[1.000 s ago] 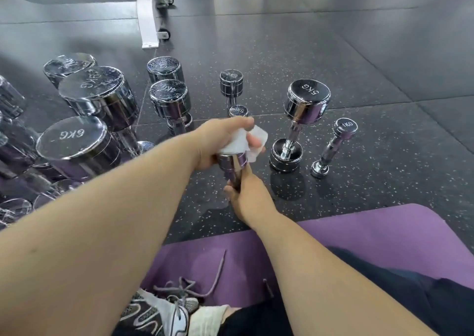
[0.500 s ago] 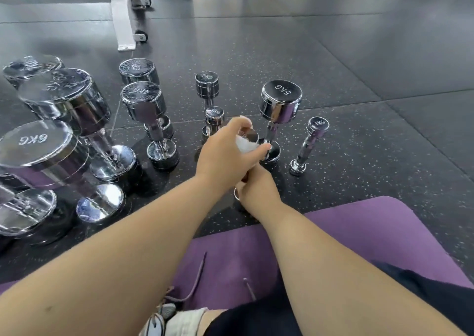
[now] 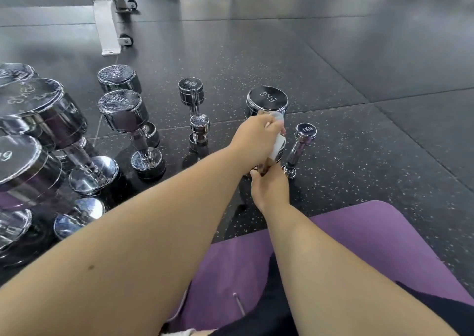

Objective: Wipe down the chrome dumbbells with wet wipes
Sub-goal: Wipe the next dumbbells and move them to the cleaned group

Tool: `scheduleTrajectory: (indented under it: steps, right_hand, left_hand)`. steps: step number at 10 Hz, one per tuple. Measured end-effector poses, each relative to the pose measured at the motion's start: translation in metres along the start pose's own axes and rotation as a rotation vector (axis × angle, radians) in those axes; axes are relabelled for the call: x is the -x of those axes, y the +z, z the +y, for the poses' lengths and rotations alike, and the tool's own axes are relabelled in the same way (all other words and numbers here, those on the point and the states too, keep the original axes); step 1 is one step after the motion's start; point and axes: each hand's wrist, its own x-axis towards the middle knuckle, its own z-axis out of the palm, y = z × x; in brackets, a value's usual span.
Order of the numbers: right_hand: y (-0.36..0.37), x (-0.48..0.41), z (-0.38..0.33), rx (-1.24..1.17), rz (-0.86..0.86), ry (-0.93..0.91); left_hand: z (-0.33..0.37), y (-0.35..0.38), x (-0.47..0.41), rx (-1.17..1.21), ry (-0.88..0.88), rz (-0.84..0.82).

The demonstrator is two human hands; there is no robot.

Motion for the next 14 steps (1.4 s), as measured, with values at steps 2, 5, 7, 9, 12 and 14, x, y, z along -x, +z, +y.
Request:
scheduleTrajectory:
  steps: [2, 5, 7, 9, 12, 14]
  right_hand:
    - [0.006, 0.008, 0.001, -0.172, 0.096, 0.023]
    - [0.043, 0.041, -0.031, -0.509, -0.320, 0.481]
    - [0.072, -0.013, -0.065, -0.324, -0.356, 0.044]
    - [0.083, -0.038, -0.059, -0.280, -0.431, -0.089]
    - [0.081, -0.026, -0.053, -0.214, -0.471, -0.150]
    - [0.060, 0.005, -0.059, -0.201, -0.477, -0.177]
  left_hand:
    - [-0.003, 0.003, 0.022, -0.011, -0.005, 0.120]
    - [-0.055, -0.066, 0.036, 0.169, -0.197, 0.495]
    - [-0.083, -0.094, 0.008, 0.427, -0.429, 0.373]
    - [-0.094, -0.081, -0.020, 0.399, -0.348, 0.235]
    - [-0.094, -0.072, -0.009, 0.401, -0.369, 0.279]
    - [-0.071, -0.088, 0.037, 0.562, -0.418, 0.311]
